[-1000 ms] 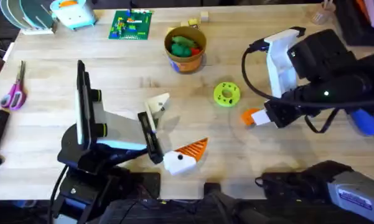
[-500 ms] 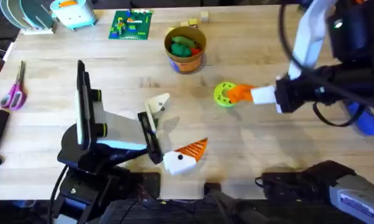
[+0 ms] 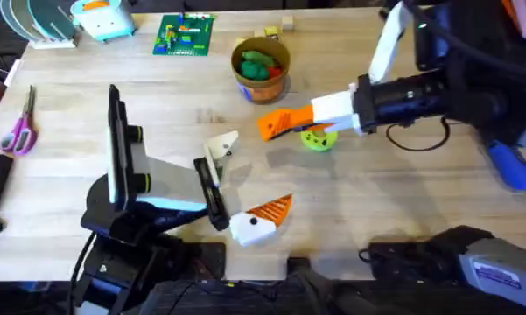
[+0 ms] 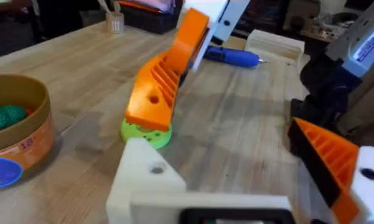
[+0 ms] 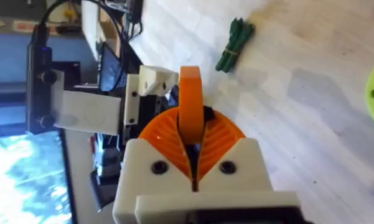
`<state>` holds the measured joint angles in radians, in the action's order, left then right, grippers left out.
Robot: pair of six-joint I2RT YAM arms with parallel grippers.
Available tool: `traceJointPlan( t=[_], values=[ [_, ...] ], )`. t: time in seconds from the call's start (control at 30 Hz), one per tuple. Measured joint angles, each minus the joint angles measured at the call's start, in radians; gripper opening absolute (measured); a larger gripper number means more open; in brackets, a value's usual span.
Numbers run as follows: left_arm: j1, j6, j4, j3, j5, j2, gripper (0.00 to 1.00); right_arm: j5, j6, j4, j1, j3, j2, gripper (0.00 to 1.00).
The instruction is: Pick up the gripper from the table and insert it into the empty holder that is missing its gripper. Then pick up a screw, insert it into the mounting hole, and use the screwdriver to tighten it. Finally, clean up the table by picking up the vegetable and placing it into the bucket.
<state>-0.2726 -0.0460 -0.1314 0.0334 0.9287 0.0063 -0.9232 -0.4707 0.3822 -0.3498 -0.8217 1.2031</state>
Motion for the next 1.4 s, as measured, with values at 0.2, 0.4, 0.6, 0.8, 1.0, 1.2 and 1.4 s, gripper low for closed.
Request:
traceJointPlan(
  t=[0.2, 0.4, 0.6, 0.8, 1.0, 1.2, 1.4],
  values=[
    [0.0, 0.0, 0.0, 0.0, 0.0, 0.0, 0.991, -0.154, -0.038, -0.014, -0.016, 0.001, 0.099, 0.011],
    [0.0, 0.0, 0.0, 0.0, 0.0, 0.0, 0.991, -0.253, -0.05, -0.054, -0.031, 0.001, 0.166, 0.011],
    [0.0, 0.0, 0.0, 0.0, 0.0, 0.0, 0.991, -0.288, -0.058, -0.068, -0.038, 0.001, 0.205, 0.01],
    [0.0, 0.0, 0.0, 0.0, -0.006, 0.0, 0.991, -0.301, -0.096, -0.166, -0.074, 0.001, 0.225, 0.01],
    [0.0, 0.0, 0.0, 0.0, -0.014, 0.0, 0.991, -0.297, -0.136, -0.213, -0.079, 0.002, 0.232, 0.009],
    [0.004, -0.023, 0.0, 0.0, -0.038, 0.0, 0.992, -0.289, -0.17, -0.249, -0.1, 0.002, 0.277, 0.009],
    [0.019, -0.044, 0.001, 0.0, -0.085, 0.002, 0.992, -0.281, -0.287, -0.4, -0.133, 0.002, 0.343, 0.008]
  ],
)
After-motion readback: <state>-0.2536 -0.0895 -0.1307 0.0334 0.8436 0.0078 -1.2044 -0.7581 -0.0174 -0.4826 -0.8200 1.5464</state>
